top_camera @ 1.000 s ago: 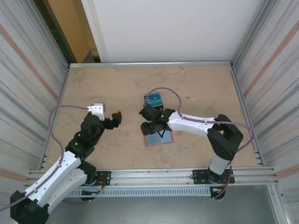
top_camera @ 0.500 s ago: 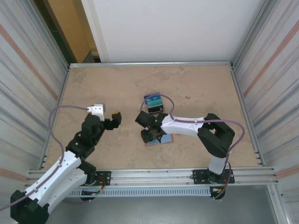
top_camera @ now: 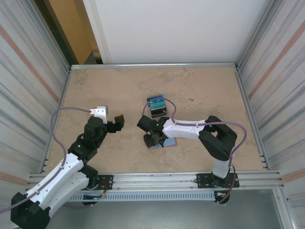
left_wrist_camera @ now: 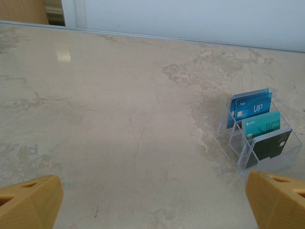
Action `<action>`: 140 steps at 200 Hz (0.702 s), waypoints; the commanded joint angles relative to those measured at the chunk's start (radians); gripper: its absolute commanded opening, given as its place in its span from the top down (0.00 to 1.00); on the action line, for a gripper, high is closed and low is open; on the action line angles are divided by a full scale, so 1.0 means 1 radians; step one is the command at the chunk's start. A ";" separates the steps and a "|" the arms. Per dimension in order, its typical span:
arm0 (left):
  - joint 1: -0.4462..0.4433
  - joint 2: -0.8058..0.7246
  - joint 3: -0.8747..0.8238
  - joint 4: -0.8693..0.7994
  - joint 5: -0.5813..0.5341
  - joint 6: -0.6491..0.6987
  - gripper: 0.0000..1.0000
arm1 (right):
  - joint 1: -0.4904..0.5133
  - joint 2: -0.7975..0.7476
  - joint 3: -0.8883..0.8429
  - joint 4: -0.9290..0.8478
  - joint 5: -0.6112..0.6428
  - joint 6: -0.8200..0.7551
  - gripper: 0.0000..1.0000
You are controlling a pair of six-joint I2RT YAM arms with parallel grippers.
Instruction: Take the credit cards out of the card holder
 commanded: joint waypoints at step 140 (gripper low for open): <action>0.008 -0.023 0.022 0.011 0.053 0.003 0.01 | -0.101 -0.122 -0.109 0.112 -0.157 0.054 0.75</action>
